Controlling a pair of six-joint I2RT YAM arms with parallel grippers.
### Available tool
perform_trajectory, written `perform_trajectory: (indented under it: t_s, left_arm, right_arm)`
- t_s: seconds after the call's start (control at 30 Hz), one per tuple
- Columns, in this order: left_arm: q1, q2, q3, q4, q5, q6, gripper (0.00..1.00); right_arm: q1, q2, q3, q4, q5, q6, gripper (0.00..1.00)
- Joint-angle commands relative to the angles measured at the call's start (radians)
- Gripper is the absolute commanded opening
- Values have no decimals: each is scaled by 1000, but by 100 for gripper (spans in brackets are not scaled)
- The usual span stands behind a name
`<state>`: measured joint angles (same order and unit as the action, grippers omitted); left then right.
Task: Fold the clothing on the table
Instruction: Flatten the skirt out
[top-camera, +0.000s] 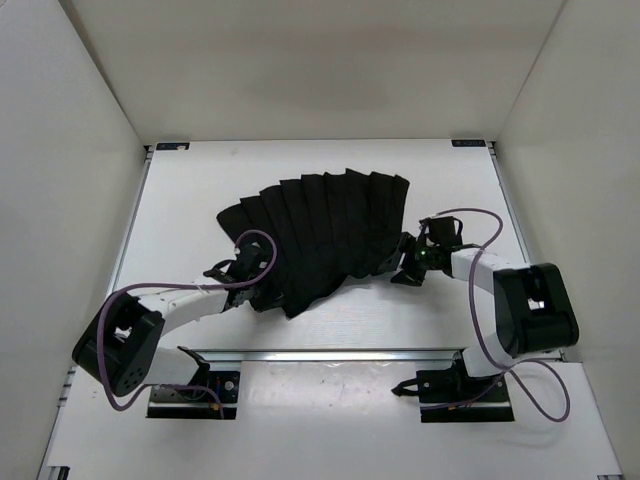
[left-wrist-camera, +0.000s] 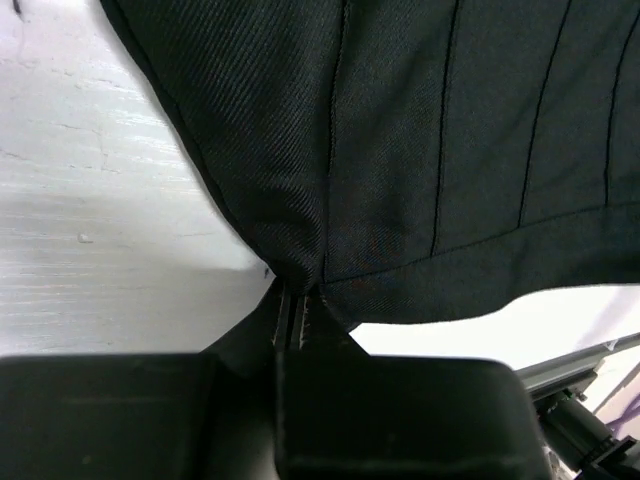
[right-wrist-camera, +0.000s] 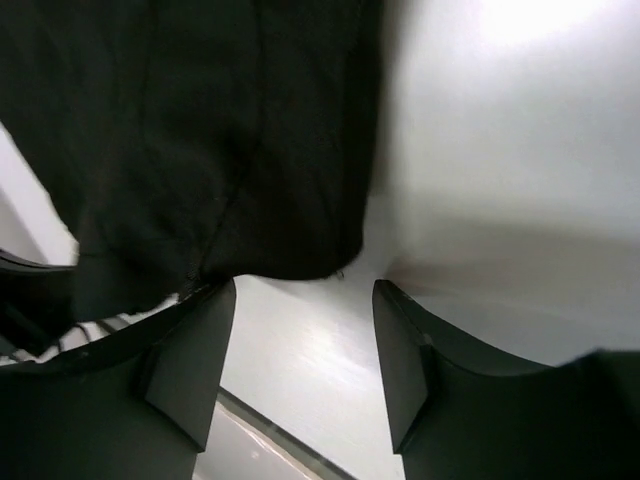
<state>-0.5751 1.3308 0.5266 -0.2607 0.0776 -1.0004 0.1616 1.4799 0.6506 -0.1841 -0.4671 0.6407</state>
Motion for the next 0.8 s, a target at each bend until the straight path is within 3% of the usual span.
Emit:
perform_trajectory:
  t_s: [0.0,0.1,0.2,0.37,0.47,0.6,0.67,0.77]
  left_arm:
    - [-5,11,-5,-29,-33,19,0]
    - [37,-25,-30,-19,-18,26,0]
    - [81,-42,-37,-35,-1,51,0]
    - [155,-70,-11,-92,42,120,0]
    - [222,-93,24,-126,72,175,0]
    - [247,-84,61,-149,99,206,0]
    - [238,-76,69,-153,108,204,0]
    - [224,-70,66,-143,119,194,0]
  right_arm:
    - [-25,88,18,156,-27,17,54]
    - [-72,144,18,300,-181,59,43]
    - [-118,175,52,313,-232,48,0]
    - [-157,41,122,122,-297,-65,0]
    - [-247,-88,116,-7,-315,-130,0]
    - [-199,-132,121,-132,-279,-167,1]
    - [-93,-107,96,-86,-223,-132,19]
    - [-42,-46,31,68,-162,12,25]
